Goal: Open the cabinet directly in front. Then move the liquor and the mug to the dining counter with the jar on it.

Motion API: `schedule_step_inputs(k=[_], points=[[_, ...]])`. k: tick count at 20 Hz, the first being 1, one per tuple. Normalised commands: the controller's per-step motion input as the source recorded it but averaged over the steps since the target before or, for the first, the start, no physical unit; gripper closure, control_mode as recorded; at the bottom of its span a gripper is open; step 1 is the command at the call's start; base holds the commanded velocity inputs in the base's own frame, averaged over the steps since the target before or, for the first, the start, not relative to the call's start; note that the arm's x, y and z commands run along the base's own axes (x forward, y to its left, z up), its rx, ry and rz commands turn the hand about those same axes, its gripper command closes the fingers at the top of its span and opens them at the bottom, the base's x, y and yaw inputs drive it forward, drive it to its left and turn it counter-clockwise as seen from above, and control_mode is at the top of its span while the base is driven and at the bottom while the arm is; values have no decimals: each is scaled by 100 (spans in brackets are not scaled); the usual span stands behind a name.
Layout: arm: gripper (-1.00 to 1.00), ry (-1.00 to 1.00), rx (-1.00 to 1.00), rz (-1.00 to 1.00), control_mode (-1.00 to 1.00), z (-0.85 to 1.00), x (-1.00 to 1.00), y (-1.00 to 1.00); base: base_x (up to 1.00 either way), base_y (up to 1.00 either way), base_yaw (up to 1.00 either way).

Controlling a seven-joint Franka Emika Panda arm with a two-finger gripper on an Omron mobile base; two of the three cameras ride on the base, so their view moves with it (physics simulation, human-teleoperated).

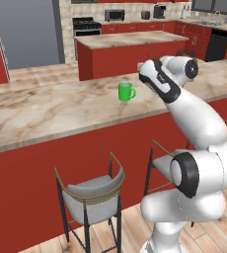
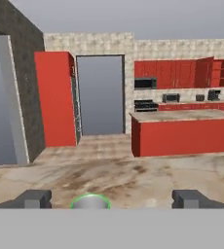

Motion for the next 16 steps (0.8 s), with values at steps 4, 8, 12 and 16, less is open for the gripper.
schedule_step_inputs(k=[4, 8, 12, 16], points=[[-100, 10, 26, -22, -100, 100, -100, -35, 0, 0, 0], [-100, 10, 19, -24, -100, 90, -100, -27, 0, 0, 0], [-100, -1, 1, -18, -100, -11, -100, -22, 0, 0, 0], [-100, -8, -2, -11, -100, -79, -100, -11, 0, 0, 0]])
